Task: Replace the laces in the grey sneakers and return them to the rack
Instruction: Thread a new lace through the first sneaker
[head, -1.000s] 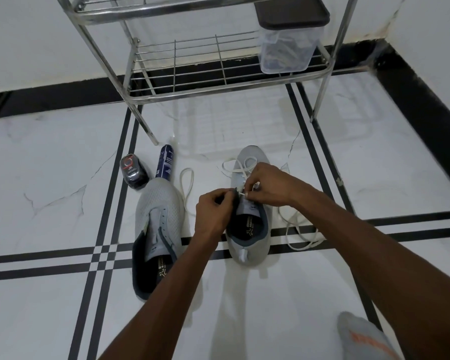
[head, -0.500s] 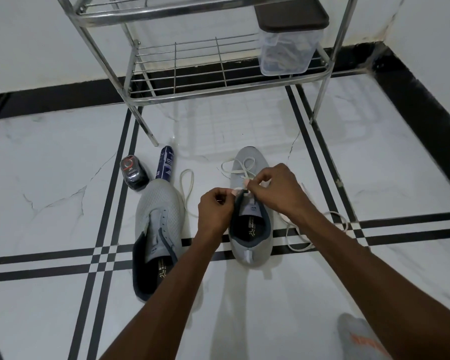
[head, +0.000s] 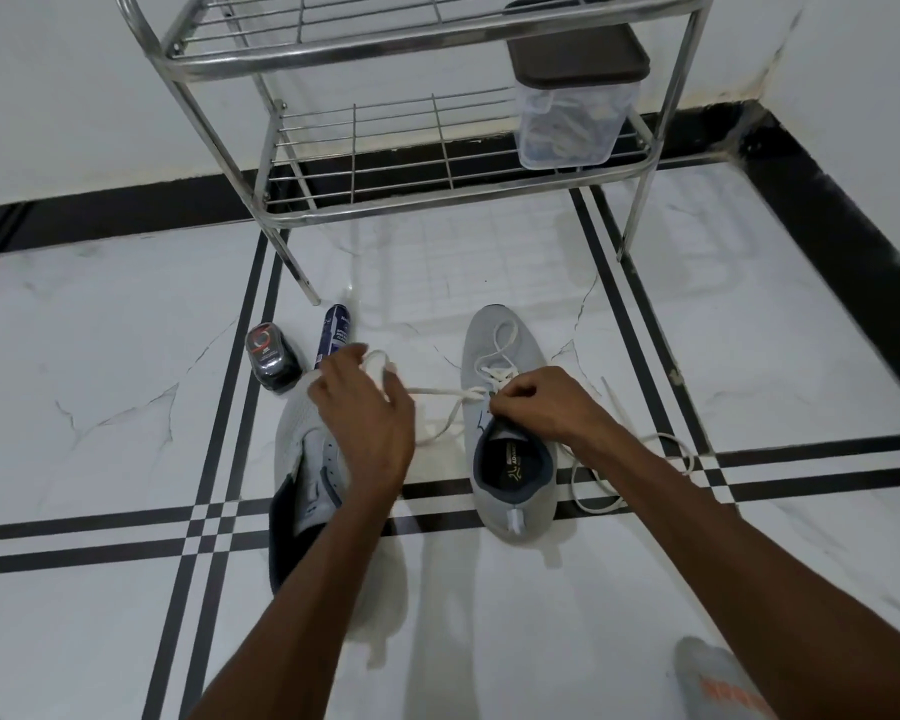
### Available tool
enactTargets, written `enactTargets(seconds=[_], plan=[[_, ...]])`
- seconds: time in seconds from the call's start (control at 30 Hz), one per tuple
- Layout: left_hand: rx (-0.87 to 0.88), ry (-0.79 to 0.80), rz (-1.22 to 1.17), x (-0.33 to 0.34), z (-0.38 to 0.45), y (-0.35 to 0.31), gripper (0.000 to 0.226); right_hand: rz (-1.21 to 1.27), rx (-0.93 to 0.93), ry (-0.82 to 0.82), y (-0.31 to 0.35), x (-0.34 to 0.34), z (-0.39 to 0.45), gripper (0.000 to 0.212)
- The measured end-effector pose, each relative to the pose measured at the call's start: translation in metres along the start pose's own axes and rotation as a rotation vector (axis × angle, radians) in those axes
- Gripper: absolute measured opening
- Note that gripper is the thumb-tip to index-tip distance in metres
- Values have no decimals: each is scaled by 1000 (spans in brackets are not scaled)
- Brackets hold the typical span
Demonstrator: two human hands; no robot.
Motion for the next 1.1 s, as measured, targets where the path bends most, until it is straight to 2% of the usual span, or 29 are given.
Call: enactTargets(seconds=[0.07, 0.13, 0.17, 0.27, 0.37, 0.4, 0.43, 0.47, 0.53, 0.6, 0.63, 0.67, 0.77, 0.83, 0.97, 1.03, 1.1], plan=[[250, 241, 65, 36, -20, -26, 29, 14, 11, 8, -1, 0, 0, 16], [257, 436, 65, 65, -40, -29, 19, 19, 16, 18, -2, 1, 0, 21], [228, 466, 55, 70, -42, -27, 15, 24, 19, 19, -2, 1, 0, 21], [154, 344, 75, 56, -27, -20, 10, 42, 24, 5, -5, -1, -3, 12], [-231, -34, 149, -1, 17, 28, 23, 50, 20, -3, -7, -2, -5, 12], [-332, -93, 182, -15, 24, 41, 24, 56, 17, -10, -7, -2, -5, 12], [-344, -88, 202, -19, 26, 43, 24, 60, 14, -11, -7, -1, -5, 12], [-257, -23, 193, -14, 25, 32, 27, 63, 13, -9, -6, -1, -5, 12], [33, 207, 123, 16, 3, -8, 29, 51, 20, 6, -5, 0, -3, 14], [198, 440, 112, 54, -31, -33, 21, 43, 25, 14, -5, 0, -1, 16], [194, 469, 118, 63, -38, -32, 17, 47, 25, 15, -5, 0, -1, 16], [140, 422, 120, 61, -35, -28, 13, 55, 24, 13, -6, 0, -1, 15], [-158, 75, 170, 17, 2, 11, 8, 69, 12, 5, -9, 1, -3, 11], [-208, 14, 160, 0, 15, 22, 14, 64, -4, 0, -11, 1, -3, 12], [181, 352, -14, 45, -11, -27, 28, 30, 0, 12, -8, 1, -1, 13], [191, 469, 1, 65, -27, -34, 27, 26, 10, 6, -7, 1, -1, 13], [79, 512, 74, 74, -28, -25, 27, 28, 16, 2, -6, 0, -1, 14]])
Point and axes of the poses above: each hand's wrist, its own z-axis towards the middle knuckle, its own x-axis out of the palm, y = z × x, the point moved 9 cm from there along z, towards the middle knuckle, and after that the axes turned 6 degrees about -x, right-handed, at the moved point
